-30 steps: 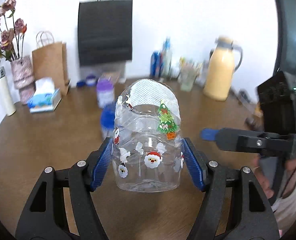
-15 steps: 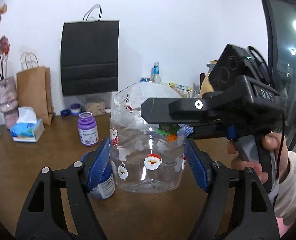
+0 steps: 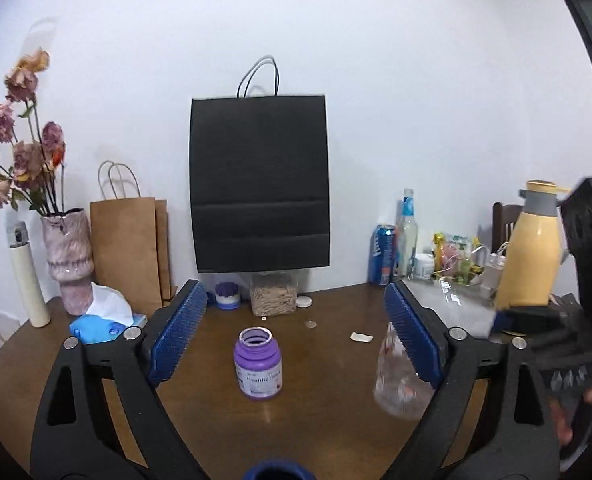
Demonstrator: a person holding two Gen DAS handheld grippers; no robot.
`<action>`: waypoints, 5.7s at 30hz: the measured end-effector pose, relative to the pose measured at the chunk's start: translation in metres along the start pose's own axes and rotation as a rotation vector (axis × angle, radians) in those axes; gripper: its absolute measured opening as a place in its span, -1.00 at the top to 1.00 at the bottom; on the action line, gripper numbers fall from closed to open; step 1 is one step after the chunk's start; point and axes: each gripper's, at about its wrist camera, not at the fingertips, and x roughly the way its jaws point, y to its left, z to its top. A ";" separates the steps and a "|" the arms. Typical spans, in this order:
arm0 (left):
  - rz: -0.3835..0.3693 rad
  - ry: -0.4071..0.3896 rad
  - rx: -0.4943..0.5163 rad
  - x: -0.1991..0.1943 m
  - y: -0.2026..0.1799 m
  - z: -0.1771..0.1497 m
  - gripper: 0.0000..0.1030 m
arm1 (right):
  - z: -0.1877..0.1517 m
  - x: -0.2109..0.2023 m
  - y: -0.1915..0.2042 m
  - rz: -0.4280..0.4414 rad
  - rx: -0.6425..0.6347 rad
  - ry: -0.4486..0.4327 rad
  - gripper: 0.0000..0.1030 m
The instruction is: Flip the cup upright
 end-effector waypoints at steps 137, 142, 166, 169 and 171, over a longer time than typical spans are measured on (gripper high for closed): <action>0.338 -0.002 -0.012 -0.446 0.007 -0.153 -1.00 | -0.279 -0.251 0.244 -0.146 -0.111 -0.009 -0.60; 0.338 -0.003 -0.012 -0.446 0.007 -0.153 -1.00 | -0.278 -0.250 0.243 -0.145 -0.110 -0.004 -0.60; 0.341 -0.008 -0.010 -0.447 0.005 -0.152 -1.00 | -0.283 -0.249 0.244 -0.153 -0.119 0.000 -0.60; 0.344 -0.012 -0.009 -0.448 0.005 -0.152 -1.00 | -0.284 -0.250 0.245 -0.155 -0.114 0.000 -0.60; 0.346 -0.015 -0.007 -0.448 0.006 -0.151 -1.00 | -0.284 -0.251 0.245 -0.155 -0.113 -0.003 -0.60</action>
